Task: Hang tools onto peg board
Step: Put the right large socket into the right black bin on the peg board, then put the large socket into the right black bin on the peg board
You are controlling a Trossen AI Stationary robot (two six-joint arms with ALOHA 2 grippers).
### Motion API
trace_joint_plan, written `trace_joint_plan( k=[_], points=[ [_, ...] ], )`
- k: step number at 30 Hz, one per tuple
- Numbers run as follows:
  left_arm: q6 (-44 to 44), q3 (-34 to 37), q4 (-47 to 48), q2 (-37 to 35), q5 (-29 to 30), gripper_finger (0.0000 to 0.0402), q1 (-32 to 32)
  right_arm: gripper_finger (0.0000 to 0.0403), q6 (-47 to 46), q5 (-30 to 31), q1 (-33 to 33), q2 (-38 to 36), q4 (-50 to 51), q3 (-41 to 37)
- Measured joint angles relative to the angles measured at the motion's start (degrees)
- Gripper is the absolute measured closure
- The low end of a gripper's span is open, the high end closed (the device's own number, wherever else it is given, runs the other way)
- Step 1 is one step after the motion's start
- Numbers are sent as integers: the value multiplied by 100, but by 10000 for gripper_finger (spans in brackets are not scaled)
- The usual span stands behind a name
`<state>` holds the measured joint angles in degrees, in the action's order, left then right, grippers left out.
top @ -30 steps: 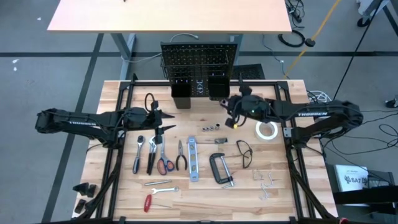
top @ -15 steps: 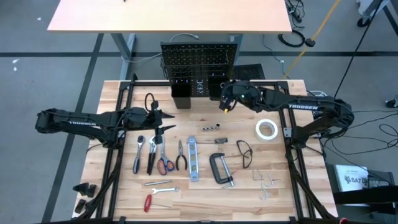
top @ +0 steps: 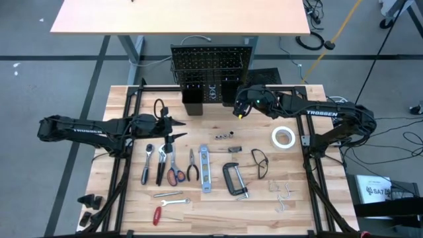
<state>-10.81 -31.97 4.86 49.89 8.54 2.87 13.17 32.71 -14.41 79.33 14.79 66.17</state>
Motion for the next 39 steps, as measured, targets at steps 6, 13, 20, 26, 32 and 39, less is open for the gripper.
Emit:
trace_joint_plan(
  k=[6,13,20,26,32,39],
  points=[
    [1,0,1,0,0,222,0,155,97,1,18,0,1,0],
    [0,0,2,0,0,222,0,150,85,13,325,-124,64,0],
    [0,0,14,2,0,222,0,156,-576,-598,936,-225,827,0],
    [2,0,-80,2,0,222,0,156,-1454,-1805,1440,-249,1006,-503],
    [140,0,-151,2,-107,222,0,156,-1954,-1792,1740,-294,-949,-2142],
    [151,0,-161,2,-111,222,0,156,-2029,-1794,1490,-281,-2750,-3228]
  ],
)
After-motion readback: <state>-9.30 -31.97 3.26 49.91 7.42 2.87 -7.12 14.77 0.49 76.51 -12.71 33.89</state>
